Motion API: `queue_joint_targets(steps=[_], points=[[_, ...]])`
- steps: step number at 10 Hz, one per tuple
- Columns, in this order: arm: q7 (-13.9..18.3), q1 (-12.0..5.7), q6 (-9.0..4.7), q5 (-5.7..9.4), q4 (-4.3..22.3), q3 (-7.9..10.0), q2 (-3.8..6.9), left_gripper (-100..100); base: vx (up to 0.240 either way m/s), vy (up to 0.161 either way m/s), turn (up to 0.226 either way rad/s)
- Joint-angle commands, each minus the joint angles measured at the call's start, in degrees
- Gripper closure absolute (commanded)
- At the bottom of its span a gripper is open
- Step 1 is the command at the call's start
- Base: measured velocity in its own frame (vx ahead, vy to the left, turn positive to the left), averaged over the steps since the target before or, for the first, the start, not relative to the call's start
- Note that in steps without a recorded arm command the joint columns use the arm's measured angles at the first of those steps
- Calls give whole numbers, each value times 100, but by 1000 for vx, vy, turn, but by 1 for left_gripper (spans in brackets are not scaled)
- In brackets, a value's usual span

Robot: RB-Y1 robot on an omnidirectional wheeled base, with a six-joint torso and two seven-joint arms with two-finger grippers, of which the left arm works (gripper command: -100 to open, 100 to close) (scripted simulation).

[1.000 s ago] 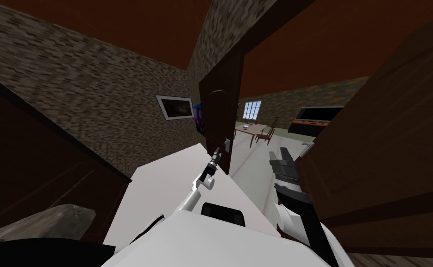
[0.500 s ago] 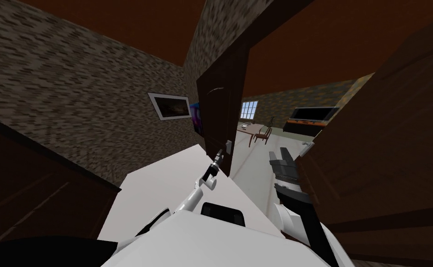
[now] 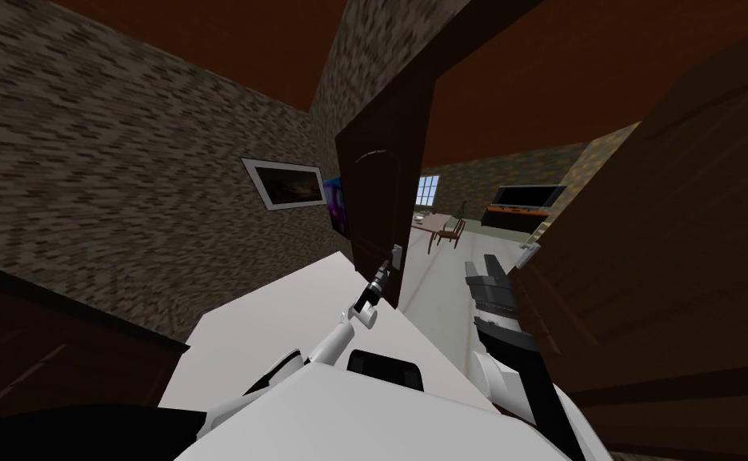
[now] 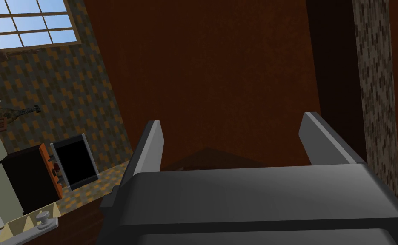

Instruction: Push the door open

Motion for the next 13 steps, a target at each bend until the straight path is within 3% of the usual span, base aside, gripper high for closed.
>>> queue_joint_targets(steps=[1, 10, 13], points=[[-29, -130, -5, 35, 230, -93, -28, -100, 79, 121, -90], [-195, -744, 17, 202, 1307, -546, -246, -100, 96, 125, -90], [-196, -815, 1, 217, 1434, -586, -276, -100, 53, 85, -56]])
